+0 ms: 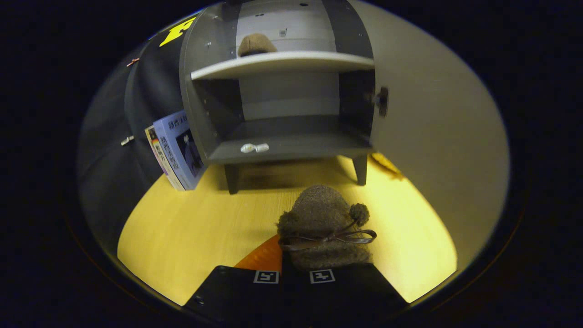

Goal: Open the shoe cabinet door, grab the shoes and put them into the shoe cabinet, then close the shoe cabinet door.

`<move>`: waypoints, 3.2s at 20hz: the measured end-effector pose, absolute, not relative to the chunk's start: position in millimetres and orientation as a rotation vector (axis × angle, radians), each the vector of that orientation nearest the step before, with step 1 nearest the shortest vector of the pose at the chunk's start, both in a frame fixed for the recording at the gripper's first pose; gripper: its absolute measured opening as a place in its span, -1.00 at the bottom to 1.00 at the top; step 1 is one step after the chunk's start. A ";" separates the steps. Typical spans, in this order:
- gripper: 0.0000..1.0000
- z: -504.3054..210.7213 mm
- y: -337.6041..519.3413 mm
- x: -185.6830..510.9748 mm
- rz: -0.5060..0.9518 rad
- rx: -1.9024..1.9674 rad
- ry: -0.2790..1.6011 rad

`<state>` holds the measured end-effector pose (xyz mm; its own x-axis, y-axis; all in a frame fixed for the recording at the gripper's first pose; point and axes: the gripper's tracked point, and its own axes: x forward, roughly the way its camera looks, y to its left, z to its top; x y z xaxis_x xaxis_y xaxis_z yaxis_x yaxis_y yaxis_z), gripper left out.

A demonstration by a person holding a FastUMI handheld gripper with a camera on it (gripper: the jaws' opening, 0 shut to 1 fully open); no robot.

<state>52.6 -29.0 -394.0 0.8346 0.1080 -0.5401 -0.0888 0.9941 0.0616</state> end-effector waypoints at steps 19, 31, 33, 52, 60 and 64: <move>-0.81 -109.1 -0.7 267.9 0.174 0.002 0.444; -0.81 -165.4 -11.7 406.0 0.097 0.001 0.505; -0.81 -174.0 -12.0 413.4 0.094 -0.039 0.510; 0.81 -160.8 -13.4 365.3 0.111 -0.009 0.601; 0.95 -88.4 -17.9 314.1 0.108 0.025 0.412; 0.94 -42.9 -19.7 273.7 0.116 0.039 0.239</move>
